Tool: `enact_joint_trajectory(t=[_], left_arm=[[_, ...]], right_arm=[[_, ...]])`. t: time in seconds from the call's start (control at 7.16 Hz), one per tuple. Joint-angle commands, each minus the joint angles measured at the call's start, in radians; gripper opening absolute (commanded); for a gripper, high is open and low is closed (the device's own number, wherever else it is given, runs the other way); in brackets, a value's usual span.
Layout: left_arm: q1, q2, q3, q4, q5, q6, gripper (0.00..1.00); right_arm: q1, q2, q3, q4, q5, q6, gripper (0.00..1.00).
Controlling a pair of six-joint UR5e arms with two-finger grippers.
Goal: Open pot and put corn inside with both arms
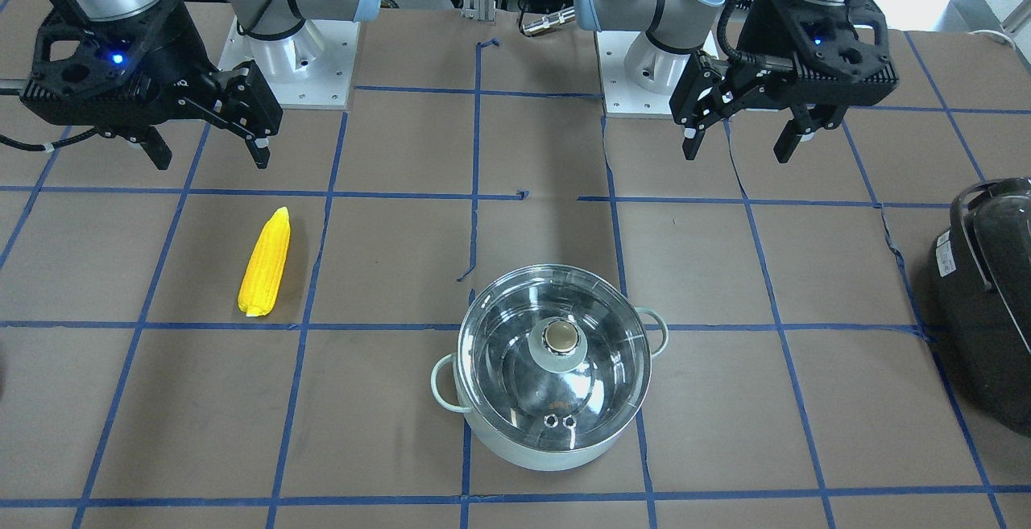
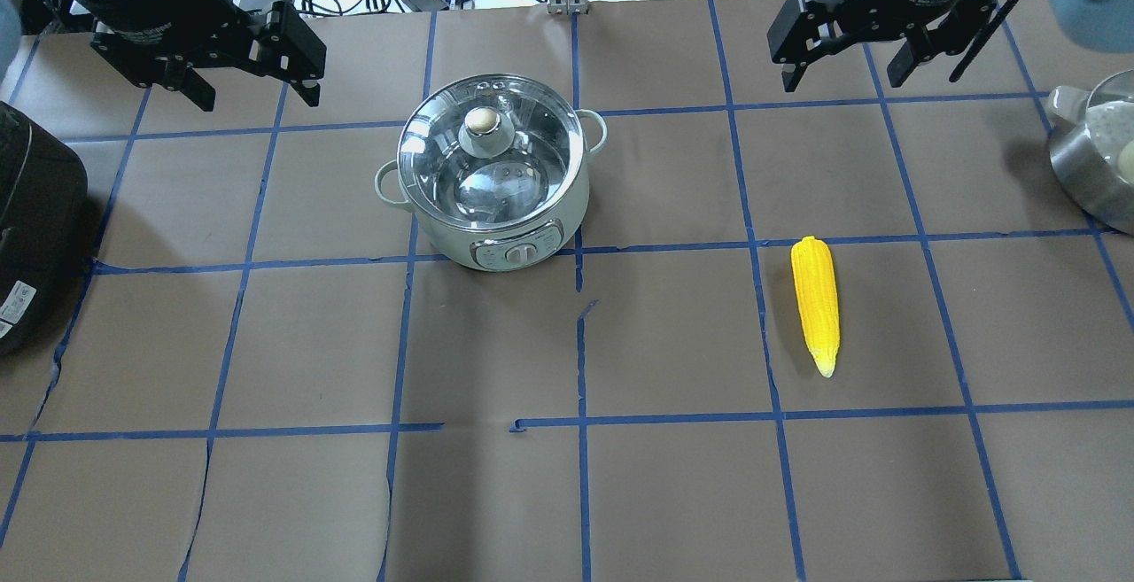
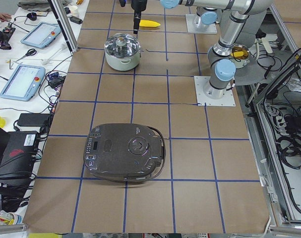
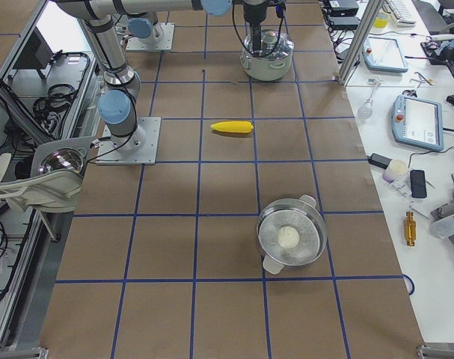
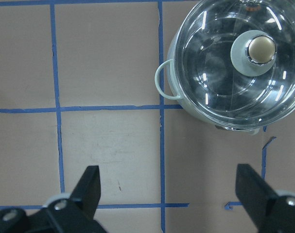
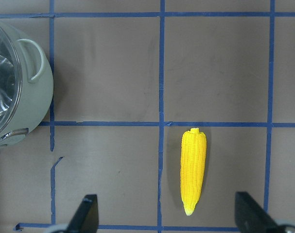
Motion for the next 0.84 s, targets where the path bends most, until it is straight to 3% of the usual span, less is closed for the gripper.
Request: enact_joint_trajectory(t=[0.0,0.42,0.7], left_arm=[[0.0,0.003,0.002,0.0,0.002,0.0,1.0],[-0.008,-0.051,0.047,0.005,0.012,-0.038,1.0],[-0.128,-0.149,0.061,0.168,0.013,-0.046,1.0]], right_arm=[[-0.002,0.0,0.001,0.001,-0.001,-0.002,1.0],[-0.002,-0.002,0.001,0.003,-0.003,0.0,1.0],[0.0,-0.003,0.001,0.004,-0.003,0.0,1.0]])
